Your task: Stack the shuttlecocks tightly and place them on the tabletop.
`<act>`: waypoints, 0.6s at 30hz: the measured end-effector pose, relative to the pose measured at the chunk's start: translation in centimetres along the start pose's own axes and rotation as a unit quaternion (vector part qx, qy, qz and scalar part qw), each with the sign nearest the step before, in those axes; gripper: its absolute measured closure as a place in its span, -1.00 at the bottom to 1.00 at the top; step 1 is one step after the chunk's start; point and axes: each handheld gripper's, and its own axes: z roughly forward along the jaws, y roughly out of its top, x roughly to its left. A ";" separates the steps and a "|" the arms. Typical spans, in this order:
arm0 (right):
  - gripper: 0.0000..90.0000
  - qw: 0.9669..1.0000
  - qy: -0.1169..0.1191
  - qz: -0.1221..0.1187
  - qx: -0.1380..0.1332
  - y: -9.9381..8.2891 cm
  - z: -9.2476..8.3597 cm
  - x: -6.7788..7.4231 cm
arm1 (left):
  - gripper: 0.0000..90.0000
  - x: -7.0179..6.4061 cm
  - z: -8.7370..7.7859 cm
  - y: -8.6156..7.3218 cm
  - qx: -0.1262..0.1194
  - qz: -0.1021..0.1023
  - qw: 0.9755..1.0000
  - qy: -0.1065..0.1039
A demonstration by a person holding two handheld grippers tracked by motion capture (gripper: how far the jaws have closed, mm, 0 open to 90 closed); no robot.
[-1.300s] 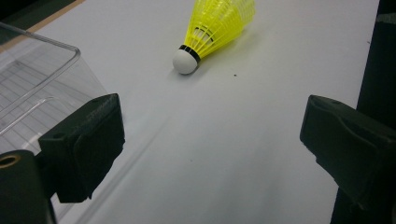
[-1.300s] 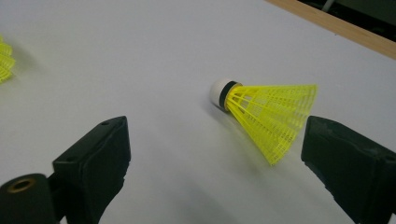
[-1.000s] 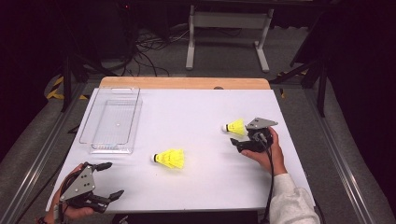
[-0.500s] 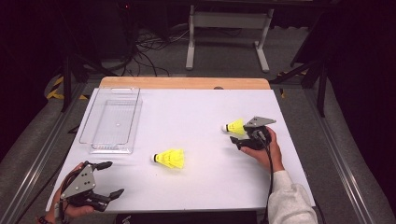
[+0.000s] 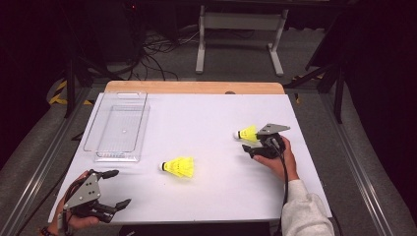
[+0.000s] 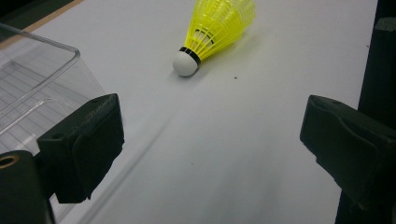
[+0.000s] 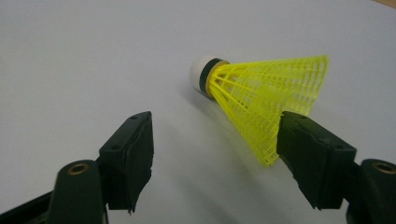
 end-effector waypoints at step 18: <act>0.35 1.000 0.018 -0.011 0.001 0.0 0.7 0.1 | -0.84 -0.3 -0.2 -0.1 0.006 0.002 1.000 0.005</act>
